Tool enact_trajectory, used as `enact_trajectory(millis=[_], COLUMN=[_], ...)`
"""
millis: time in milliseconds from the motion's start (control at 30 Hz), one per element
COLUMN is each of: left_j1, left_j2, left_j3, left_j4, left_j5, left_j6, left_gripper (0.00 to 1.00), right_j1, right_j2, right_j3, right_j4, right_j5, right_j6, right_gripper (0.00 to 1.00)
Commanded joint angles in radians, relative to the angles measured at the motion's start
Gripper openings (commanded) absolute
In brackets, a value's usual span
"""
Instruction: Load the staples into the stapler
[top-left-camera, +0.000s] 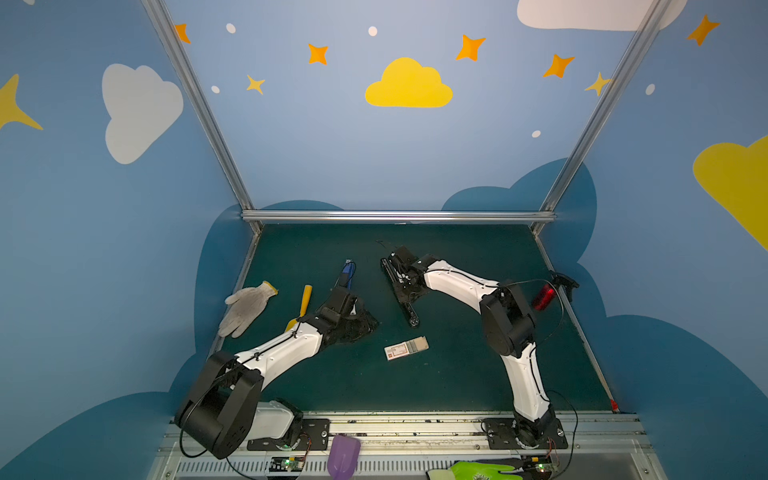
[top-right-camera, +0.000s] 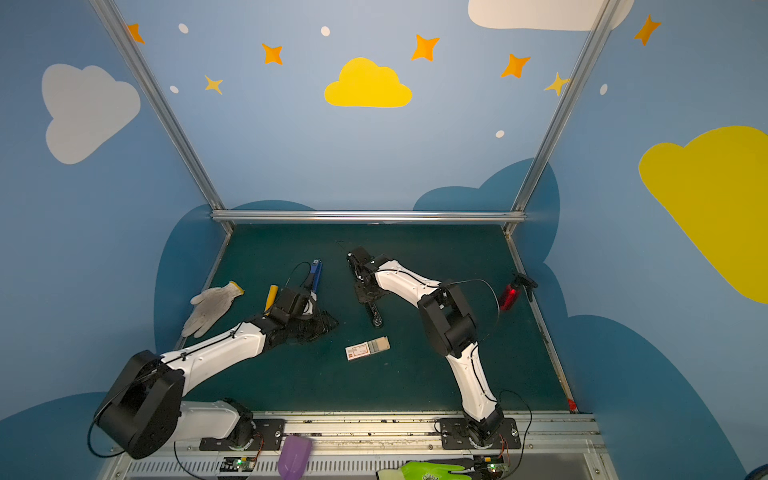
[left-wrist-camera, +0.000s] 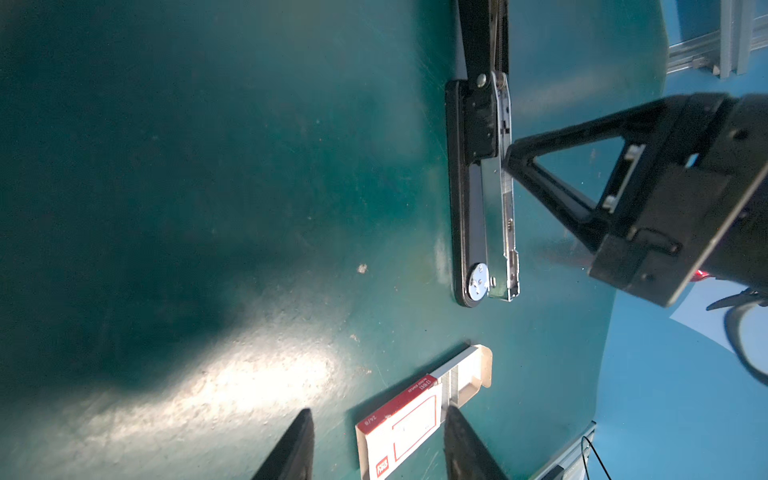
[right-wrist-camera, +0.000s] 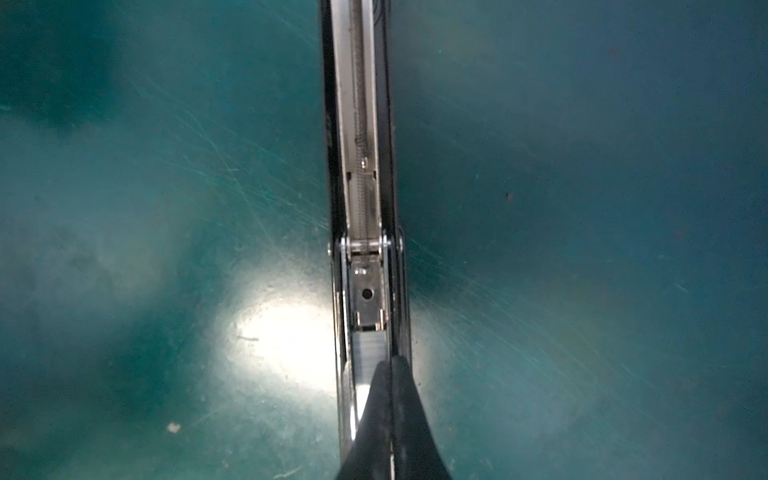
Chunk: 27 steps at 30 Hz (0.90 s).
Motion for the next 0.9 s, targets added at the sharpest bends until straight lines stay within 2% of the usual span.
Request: enact_trajectory(millis=[0, 200, 367, 533, 733, 867], left_j1=[0.003, 0.004, 0.003, -0.005, -0.070, -0.131], left_j2=[0.016, 0.034, 0.059, 0.110, 0.177, 0.258], left_j3=[-0.001, 0.006, 0.020, 0.079, 0.203, 0.295], left_j4=[0.021, 0.033, 0.052, 0.042, -0.047, -0.092], left_j5=[0.010, 0.018, 0.034, 0.070, 0.046, 0.022], left_j6=[-0.002, -0.004, -0.011, 0.006, 0.056, 0.068], left_gripper=[0.51, 0.51, 0.51, 0.52, 0.54, 0.57], right_j1=[0.023, 0.047, 0.059, 0.043, -0.015, -0.077], right_j2=[-0.032, -0.081, -0.114, -0.208, -0.363, -0.469], right_j3=[-0.061, -0.118, -0.139, -0.159, -0.251, -0.382], right_j4=[-0.052, -0.072, -0.080, -0.066, -0.051, -0.020], right_j5=[-0.002, 0.019, 0.008, 0.003, -0.008, -0.024], right_j6=[0.002, -0.004, 0.021, 0.058, 0.092, 0.127], right_gripper=[0.06, 0.08, 0.19, 0.22, 0.25, 0.29])
